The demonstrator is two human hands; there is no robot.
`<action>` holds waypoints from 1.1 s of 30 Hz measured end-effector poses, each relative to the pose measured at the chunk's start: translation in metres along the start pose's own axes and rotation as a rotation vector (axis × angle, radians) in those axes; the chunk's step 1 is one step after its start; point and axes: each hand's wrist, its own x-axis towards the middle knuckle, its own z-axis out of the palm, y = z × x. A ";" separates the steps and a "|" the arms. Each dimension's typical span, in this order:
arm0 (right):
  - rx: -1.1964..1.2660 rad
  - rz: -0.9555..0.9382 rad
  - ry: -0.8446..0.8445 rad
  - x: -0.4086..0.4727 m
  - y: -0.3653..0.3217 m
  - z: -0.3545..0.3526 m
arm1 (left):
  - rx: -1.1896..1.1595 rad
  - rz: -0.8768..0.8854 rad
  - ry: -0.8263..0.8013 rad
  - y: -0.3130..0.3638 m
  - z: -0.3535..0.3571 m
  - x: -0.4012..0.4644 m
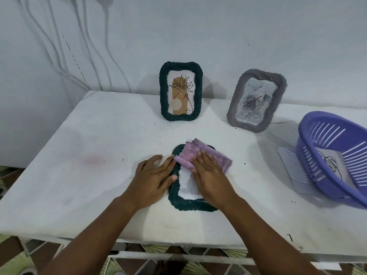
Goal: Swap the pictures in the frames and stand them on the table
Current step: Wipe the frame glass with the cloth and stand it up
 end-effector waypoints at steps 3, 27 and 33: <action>-0.027 -0.107 0.016 -0.006 -0.009 0.003 | 0.005 0.021 0.033 -0.002 0.003 0.000; -0.094 -0.292 -0.084 -0.036 -0.012 -0.011 | 0.018 0.026 0.058 -0.002 0.003 0.004; -0.182 -0.272 -0.056 -0.049 0.019 -0.016 | 0.049 0.018 0.060 -0.002 0.002 0.004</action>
